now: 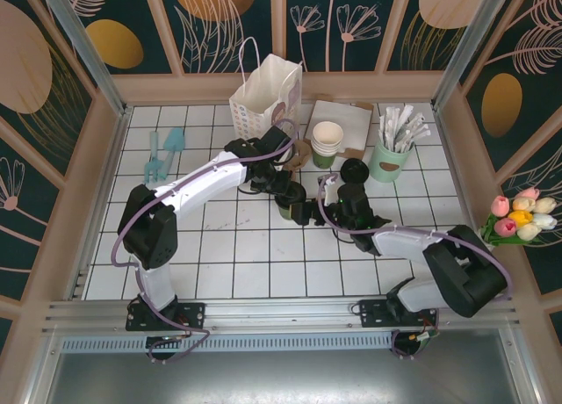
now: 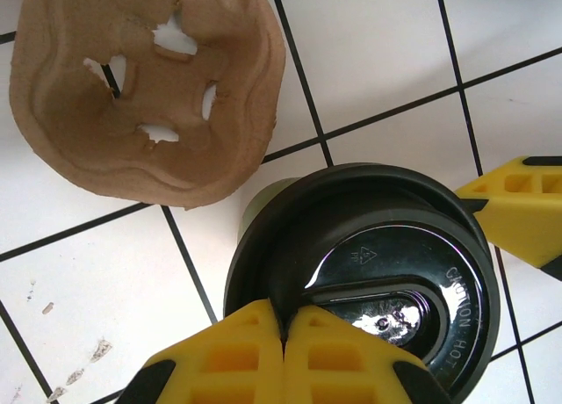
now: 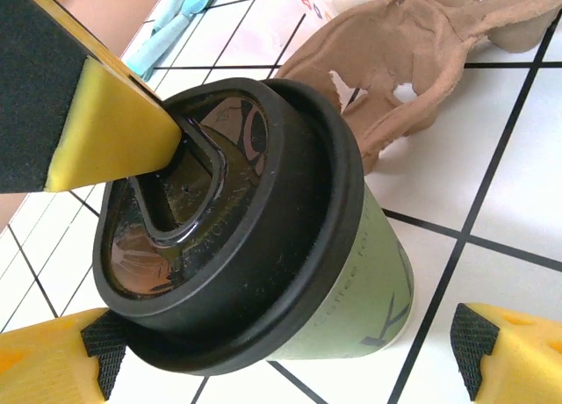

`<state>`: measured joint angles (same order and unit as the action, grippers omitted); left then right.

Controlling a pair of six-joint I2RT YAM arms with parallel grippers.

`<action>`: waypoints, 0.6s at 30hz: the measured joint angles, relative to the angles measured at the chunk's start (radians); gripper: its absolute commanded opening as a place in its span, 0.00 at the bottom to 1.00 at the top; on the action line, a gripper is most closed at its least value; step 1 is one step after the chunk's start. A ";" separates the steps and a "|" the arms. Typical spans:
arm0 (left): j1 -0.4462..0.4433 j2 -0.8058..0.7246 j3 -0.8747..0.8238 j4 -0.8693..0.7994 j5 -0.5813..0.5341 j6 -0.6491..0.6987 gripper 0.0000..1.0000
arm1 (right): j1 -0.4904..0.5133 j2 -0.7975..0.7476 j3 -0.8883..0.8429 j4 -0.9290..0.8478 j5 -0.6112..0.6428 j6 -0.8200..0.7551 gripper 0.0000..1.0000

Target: Pack the takeout coffee

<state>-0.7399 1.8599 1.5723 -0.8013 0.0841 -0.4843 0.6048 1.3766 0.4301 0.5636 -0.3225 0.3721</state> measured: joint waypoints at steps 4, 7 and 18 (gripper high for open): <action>0.001 0.002 0.001 0.002 -0.002 0.001 0.00 | 0.002 0.024 0.000 0.033 -0.011 0.002 0.96; 0.001 0.002 0.001 0.004 0.000 0.001 0.00 | -0.002 0.021 0.000 0.030 -0.026 0.008 0.96; -0.001 0.015 0.026 -0.018 0.003 -0.016 0.00 | -0.076 0.015 0.181 -0.179 -0.138 0.163 0.91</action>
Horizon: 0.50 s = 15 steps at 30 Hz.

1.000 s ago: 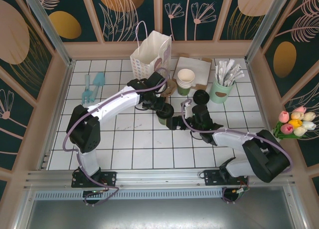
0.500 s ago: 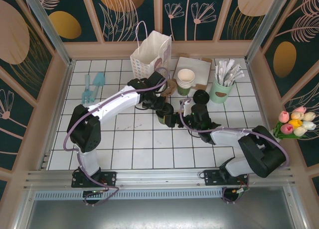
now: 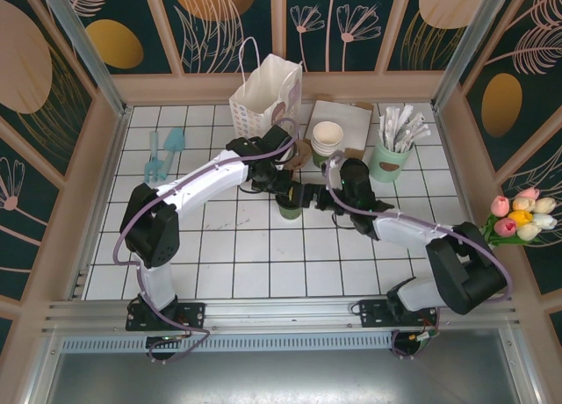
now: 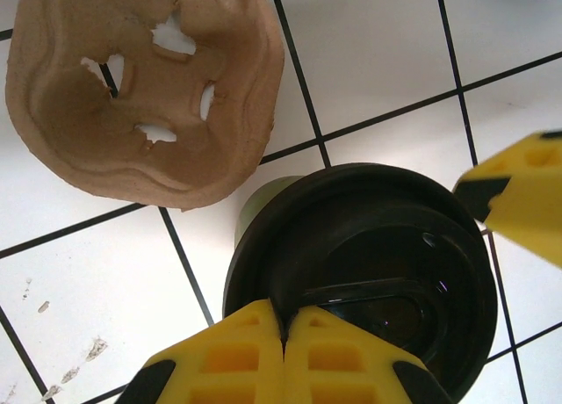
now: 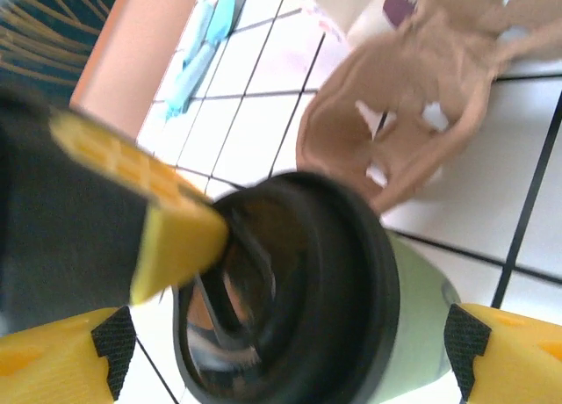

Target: Pack the takeout coffee

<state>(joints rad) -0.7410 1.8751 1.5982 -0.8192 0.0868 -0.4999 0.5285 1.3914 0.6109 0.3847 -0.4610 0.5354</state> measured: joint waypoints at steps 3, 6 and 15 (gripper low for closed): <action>0.000 0.000 0.000 0.000 0.002 -0.003 0.01 | -0.003 0.035 0.050 -0.041 0.011 0.029 0.90; 0.000 0.000 0.001 -0.001 0.002 -0.004 0.01 | -0.003 0.061 0.056 -0.078 0.020 0.051 0.88; 0.000 0.002 0.001 0.000 0.010 -0.007 0.04 | -0.001 0.068 0.057 -0.130 0.041 0.074 0.70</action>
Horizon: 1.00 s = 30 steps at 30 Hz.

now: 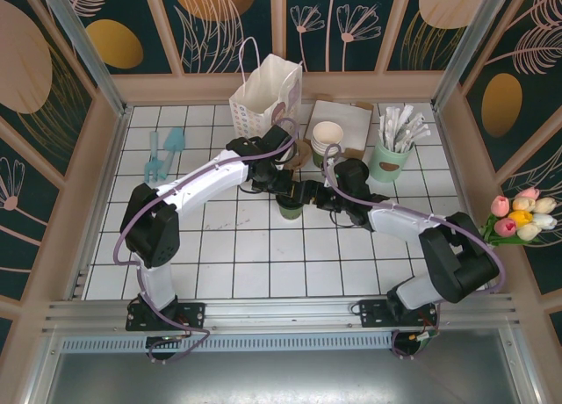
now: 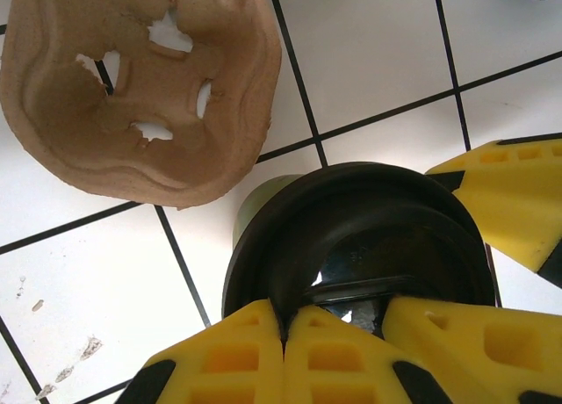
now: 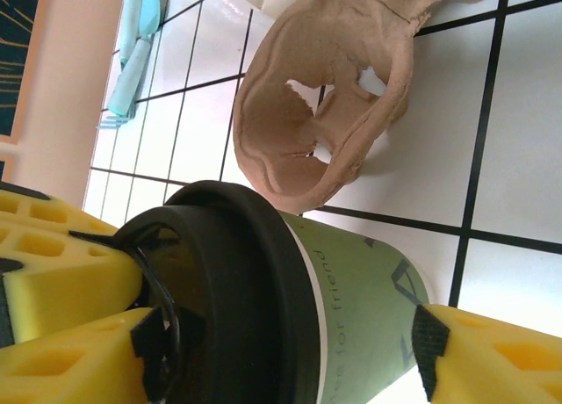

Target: Pack the takeout coffee

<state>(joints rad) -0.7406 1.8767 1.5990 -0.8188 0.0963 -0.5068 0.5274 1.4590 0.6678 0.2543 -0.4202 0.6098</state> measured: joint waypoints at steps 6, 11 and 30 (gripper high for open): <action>0.001 0.000 0.000 0.000 0.008 0.000 0.17 | 0.005 0.016 0.021 -0.007 -0.004 -0.002 0.66; 0.003 -0.006 0.000 0.003 0.031 0.000 0.22 | 0.007 0.016 0.045 -0.049 0.006 -0.009 0.66; 0.048 -0.277 -0.183 0.150 -0.016 -0.112 0.45 | 0.037 0.017 0.097 -0.142 0.061 -0.044 0.78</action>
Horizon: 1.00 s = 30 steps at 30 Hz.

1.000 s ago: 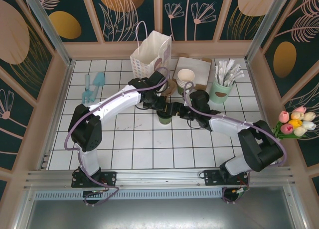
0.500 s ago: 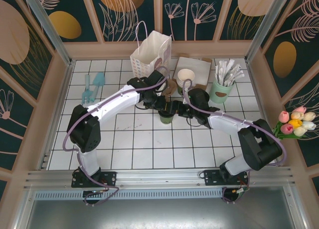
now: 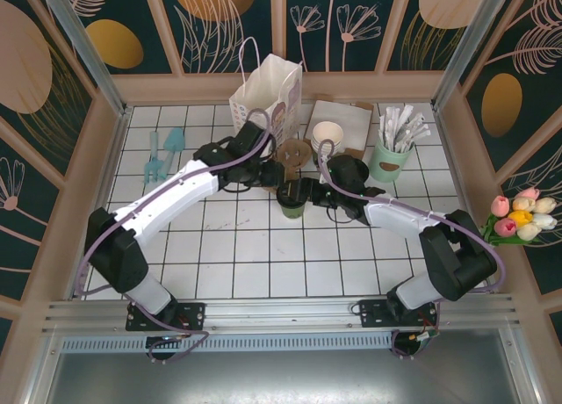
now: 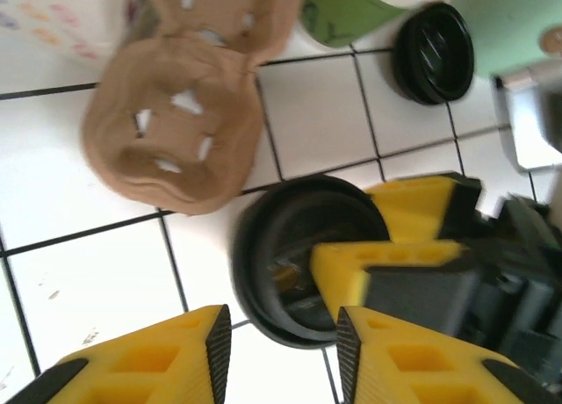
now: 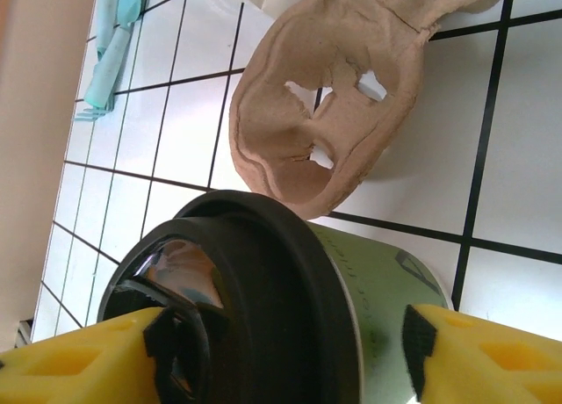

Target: Pack the takeout coffee

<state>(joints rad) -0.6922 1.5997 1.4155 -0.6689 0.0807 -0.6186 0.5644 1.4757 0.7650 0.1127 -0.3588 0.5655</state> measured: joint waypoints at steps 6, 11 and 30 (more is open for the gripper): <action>0.091 -0.108 -0.235 0.164 0.016 -0.126 0.60 | 0.007 -0.001 0.016 -0.035 0.023 -0.018 0.83; 0.097 -0.130 -0.335 0.237 -0.009 -0.214 0.72 | 0.007 -0.018 0.034 -0.089 0.056 -0.032 0.85; 0.116 -0.011 -0.403 0.356 -0.034 -0.330 0.98 | 0.081 -0.006 0.212 -0.293 0.174 -0.188 0.99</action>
<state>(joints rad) -0.5766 1.5890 1.0126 -0.3126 0.0471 -0.9485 0.6456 1.4693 0.9768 -0.1799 -0.1844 0.3775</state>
